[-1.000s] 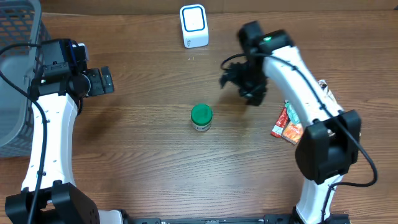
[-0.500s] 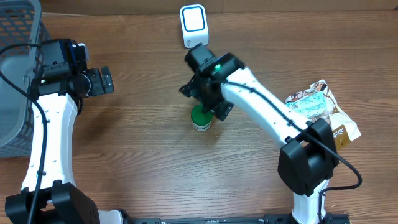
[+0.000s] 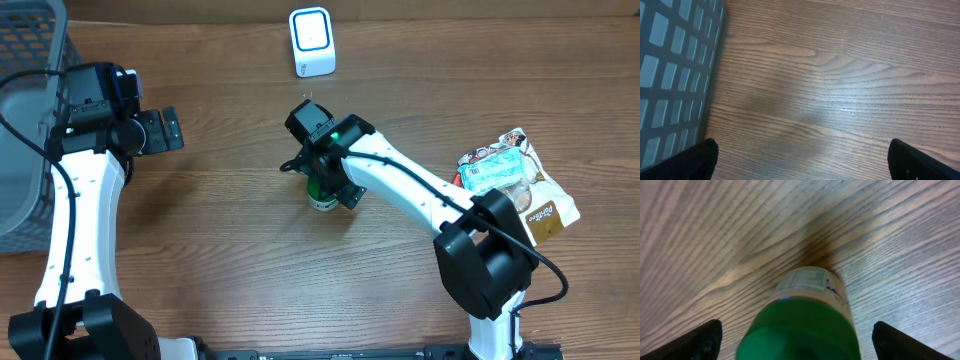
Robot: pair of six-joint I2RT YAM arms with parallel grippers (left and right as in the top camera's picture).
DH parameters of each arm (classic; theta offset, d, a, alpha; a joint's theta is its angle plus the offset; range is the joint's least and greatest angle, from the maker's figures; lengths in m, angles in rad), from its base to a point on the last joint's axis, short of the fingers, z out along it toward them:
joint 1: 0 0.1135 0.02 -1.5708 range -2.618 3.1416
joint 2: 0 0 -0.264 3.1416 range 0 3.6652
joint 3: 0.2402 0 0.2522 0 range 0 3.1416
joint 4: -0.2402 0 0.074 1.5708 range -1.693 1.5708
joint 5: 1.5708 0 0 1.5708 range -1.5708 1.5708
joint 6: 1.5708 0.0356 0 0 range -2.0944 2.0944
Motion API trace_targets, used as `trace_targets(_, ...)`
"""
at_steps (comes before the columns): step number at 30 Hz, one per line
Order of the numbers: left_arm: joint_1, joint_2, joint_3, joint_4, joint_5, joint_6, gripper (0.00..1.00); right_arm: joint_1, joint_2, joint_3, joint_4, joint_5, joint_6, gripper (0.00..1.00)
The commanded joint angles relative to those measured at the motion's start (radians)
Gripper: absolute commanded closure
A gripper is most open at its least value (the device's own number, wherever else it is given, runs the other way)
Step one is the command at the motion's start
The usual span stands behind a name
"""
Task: Scan the item barcode
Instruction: 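Move the right gripper over the green-lid jar and lower onto it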
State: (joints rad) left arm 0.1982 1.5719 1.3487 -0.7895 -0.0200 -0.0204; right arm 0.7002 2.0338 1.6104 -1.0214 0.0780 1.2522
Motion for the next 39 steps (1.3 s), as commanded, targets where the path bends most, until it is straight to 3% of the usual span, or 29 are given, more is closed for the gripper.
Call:
trace_targets(1,-0.002,0.005,0.007,0.001,-0.003,-0.010,0.00,-0.002,-0.027,-0.022,0.006,0.007,0.009,0.14)
trace_targets(10,-0.002,0.005,0.007,0.001,-0.003,-0.010,0.00,-0.002,-0.027,-0.022,-0.063,0.011,-0.050,0.31)
trace_targets(16,-0.002,0.005,0.007,0.001,-0.003,-0.010,0.00,-0.002,-0.027,-0.022,-0.064,0.013,-0.325,0.48)
trace_targets(18,-0.002,0.005,0.007,0.001,-0.003,-0.010,0.00,-0.002,-0.027,-0.022,-0.064,0.019,-0.461,0.58)
trace_targets(19,-0.002,0.005,0.007,0.001,-0.003,-0.010,0.00,-0.002,-0.027,-0.022,-0.061,0.019,-0.595,0.61)
trace_targets(24,-0.002,0.005,0.007,0.001,-0.003,-0.010,0.00,-0.002,-0.027,-0.022,-0.060,0.056,-0.854,0.60)
trace_targets(25,-0.002,0.005,0.007,0.001,-0.002,-0.010,0.00,-0.002,-0.027,-0.022,-0.056,0.104,-0.880,0.50)
trace_targets(26,-0.002,0.005,0.007,0.001,-0.003,-0.010,0.00,-0.002,-0.027,-0.022,-0.053,0.120,-0.880,0.28)
trace_targets(27,-0.002,0.005,0.007,0.001,-0.003,-0.010,0.00,-0.002,-0.027,-0.022,-0.050,0.123,-0.879,0.13)
trace_targets(29,-0.002,0.005,0.007,0.001,-0.003,-0.010,0.00,-0.002,-0.027,-0.022,-0.049,0.103,-0.848,0.03)
trace_targets(33,-0.002,0.005,0.007,0.001,-0.003,-0.010,0.00,-0.002,-0.027,-0.022,-0.080,0.012,-0.640,0.03)
trace_targets(37,-0.002,0.005,0.007,0.001,-0.003,-0.010,0.00,-0.002,-0.027,-0.022,-0.112,-0.029,-0.623,0.19)
trace_targets(39,-0.002,0.005,0.007,0.001,-0.003,-0.010,0.00,-0.002,-0.027,-0.022,-0.132,-0.027,-0.624,0.22)
